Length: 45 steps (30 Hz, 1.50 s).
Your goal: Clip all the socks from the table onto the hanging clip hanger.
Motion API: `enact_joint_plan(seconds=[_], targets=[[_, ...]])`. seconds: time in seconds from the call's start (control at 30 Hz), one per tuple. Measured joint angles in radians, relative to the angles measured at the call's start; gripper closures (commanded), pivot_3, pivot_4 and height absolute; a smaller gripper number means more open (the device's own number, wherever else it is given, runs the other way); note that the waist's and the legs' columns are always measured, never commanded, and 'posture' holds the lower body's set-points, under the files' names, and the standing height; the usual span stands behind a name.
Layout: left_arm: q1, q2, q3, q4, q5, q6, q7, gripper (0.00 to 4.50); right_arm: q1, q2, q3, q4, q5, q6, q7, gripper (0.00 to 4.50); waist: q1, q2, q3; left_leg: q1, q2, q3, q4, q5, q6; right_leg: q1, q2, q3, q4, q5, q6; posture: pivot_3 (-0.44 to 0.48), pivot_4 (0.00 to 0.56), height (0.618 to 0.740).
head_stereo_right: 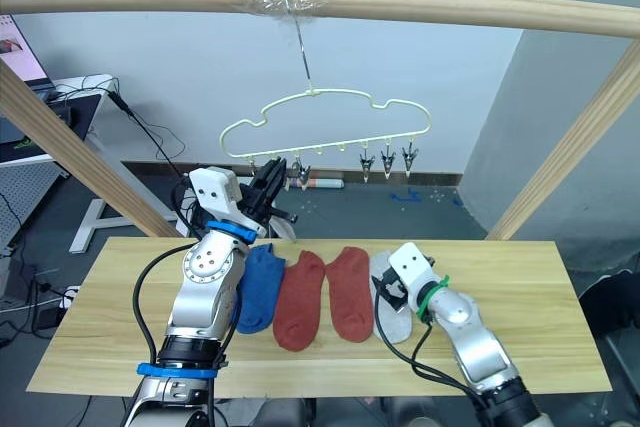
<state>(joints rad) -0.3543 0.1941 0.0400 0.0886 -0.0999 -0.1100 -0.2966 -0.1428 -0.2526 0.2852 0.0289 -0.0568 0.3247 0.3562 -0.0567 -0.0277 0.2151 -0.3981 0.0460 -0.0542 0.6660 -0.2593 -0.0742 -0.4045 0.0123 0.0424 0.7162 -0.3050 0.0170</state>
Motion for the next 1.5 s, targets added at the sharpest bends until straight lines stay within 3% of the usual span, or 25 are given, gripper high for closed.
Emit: enact_joint_plan(seconds=[0.27, 0.3, 0.37, 0.53, 0.6, 0.77, 1.17, 1.5], targets=[[-0.001, 0.004, 0.005, -0.001, -0.003, 0.011, -0.003, 4.5, -0.072, 0.065, -0.039, 0.217, -0.001, -0.055, -0.031, 0.03, 0.002, 0.0, 0.0, 0.0, 0.0, 0.0, 0.0, 0.0, 0.0, 0.0, 0.0, 0.0, 0.0, 0.0, 0.0, -0.047, 0.163, 0.705], [-0.001, 0.004, 0.005, -0.001, -0.003, 0.013, -0.003, 4.5, -0.078, 0.075, -0.042, 0.248, -0.001, -0.058, -0.033, 0.19, 0.002, 0.0, 0.0, 0.0, 0.0, 0.0, 0.0, 0.0, 0.0, 0.0, 0.0, 0.0, 0.0, 0.0, 0.0, -0.047, 0.163, 0.705], [-0.001, 0.005, 0.005, -0.002, -0.004, 0.014, -0.004, 4.5, -0.085, 0.088, -0.051, 0.277, 0.0, -0.066, -0.034, 0.62, 0.002, 0.0, 0.0, 0.0, 0.0, 0.0, 0.0, 0.0, 0.0, 0.0, 0.0, 0.0, 0.0, 0.0, 0.0, -0.038, 0.164, 0.705], [0.001, 0.006, 0.005, -0.004, -0.004, 0.015, -0.01, 4.5, -0.096, 0.102, -0.055, 0.302, -0.002, -0.079, -0.033, 2.34, 0.004, 0.0, -0.001, 0.0, 0.0, 0.0, 0.0, 0.0, 0.0, 0.0, 0.0, 0.0, 0.0, 0.0, 0.0, -0.038, 0.162, 0.705], [0.002, 0.006, 0.006, -0.005, -0.004, 0.015, -0.012, 4.5, -0.095, 0.102, -0.056, 0.303, -0.003, -0.081, -0.032, 2.69, 0.004, 0.0, -0.001, 0.0, 0.0, 0.0, 0.0, 0.0, 0.0, 0.0, 0.0, 0.0, 0.0, 0.0, 0.0, -0.038, 0.162, 0.705], [0.012, 0.007, 0.007, -0.013, -0.01, 0.019, -0.019, 4.5, -0.07, 0.09, -0.055, 0.277, -0.005, -0.084, -0.019, 4.45, 0.005, 0.001, -0.004, 0.0, 0.0, 0.0, 0.0, 0.0, 0.0, 0.0, 0.0, 0.001, 0.0, 0.0, 0.0, -0.052, 0.155, 0.705], [0.021, 0.013, 0.008, -0.07, -0.018, 0.088, -0.02, 4.5, -0.032, -0.049, -0.012, -0.044, -0.03, -0.04, 0.124, 4.48, 0.003, 0.0, -0.005, 0.0, 0.0, 0.0, 0.0, 0.0, 0.0, 0.0, 0.0, 0.0, 0.0, 0.001, 0.001, -0.05, 0.146, 0.705], [0.028, 0.034, 0.009, -0.155, -0.063, 0.194, -0.05, 4.5, -0.085, -0.084, 0.037, -0.208, -0.003, 0.053, 0.255, 4.48, 0.003, 0.0, -0.005, 0.0, 0.0, -0.001, 0.001, 0.0, -0.001, 0.0, 0.0, 0.0, 0.001, 0.001, 0.001, -0.056, 0.138, 0.705]])
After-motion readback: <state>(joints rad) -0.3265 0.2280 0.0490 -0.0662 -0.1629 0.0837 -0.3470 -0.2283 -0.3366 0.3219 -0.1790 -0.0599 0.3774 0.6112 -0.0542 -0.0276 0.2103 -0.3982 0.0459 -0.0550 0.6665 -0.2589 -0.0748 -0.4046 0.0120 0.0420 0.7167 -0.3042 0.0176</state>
